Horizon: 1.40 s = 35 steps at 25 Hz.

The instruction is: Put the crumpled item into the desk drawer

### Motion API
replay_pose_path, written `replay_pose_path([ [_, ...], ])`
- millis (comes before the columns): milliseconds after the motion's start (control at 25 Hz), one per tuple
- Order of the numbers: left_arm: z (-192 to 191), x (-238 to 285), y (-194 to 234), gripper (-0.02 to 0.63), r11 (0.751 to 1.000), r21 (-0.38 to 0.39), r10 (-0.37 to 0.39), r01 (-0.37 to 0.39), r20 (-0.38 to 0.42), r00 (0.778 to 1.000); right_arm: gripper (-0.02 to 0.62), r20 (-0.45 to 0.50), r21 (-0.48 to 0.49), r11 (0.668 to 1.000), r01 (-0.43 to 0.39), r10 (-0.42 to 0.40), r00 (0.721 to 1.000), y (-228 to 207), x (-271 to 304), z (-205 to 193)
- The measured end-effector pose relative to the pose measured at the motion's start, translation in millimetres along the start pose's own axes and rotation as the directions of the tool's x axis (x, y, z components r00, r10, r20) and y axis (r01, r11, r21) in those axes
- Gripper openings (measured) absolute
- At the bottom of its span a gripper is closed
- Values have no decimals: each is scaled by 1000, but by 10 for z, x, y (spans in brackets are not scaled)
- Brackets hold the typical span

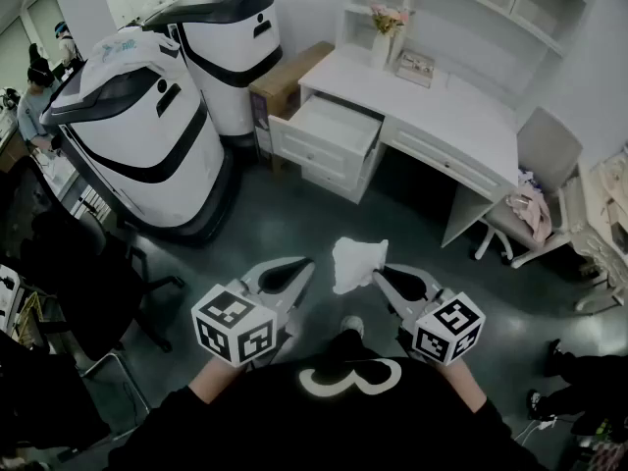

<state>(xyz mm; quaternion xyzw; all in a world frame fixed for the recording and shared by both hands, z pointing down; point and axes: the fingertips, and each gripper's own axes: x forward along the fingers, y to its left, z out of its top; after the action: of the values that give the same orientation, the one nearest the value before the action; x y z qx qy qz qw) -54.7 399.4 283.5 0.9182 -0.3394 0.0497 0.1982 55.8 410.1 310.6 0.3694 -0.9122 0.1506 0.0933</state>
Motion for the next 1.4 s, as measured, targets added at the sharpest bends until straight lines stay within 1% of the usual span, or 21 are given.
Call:
replay_pose_path([
  [400, 97, -183, -119, 9, 999, 34, 5, -6, 39, 999, 31, 29, -59, 998, 2, -1, 1000, 154, -88, 152],
  [600, 196, -184, -65, 10, 998, 60, 16, -19, 59, 998, 31, 61, -27, 1000, 14, -12, 998, 50, -18, 241],
  [840, 259, -84, 191, 9, 997, 43, 57, -60, 75, 996, 32, 57, -12, 1000, -25, 25, 998, -104, 246, 277],
  [960, 265, 9, 383, 9, 997, 30, 73, -75, 72, 995, 32, 50, -9, 999, -42, 42, 998, -221, 464, 313],
  [1120, 292, 196, 851, 9, 996, 12, 89, -90, 67, 994, 32, 43, -6, 999, -48, 48, 998, -474, 907, 343],
  [1240, 378, 443, 1214, 9, 994, -15, 105, -104, 55, 993, 32, 19, 15, 998, -54, 54, 998, -778, 1233, 376],
  [1400, 547, 898, 1710, 10, 993, -49, 112, -111, 20, 993, 32, -18, 53, 997, -63, 64, 998, -1260, 1701, 470],
])
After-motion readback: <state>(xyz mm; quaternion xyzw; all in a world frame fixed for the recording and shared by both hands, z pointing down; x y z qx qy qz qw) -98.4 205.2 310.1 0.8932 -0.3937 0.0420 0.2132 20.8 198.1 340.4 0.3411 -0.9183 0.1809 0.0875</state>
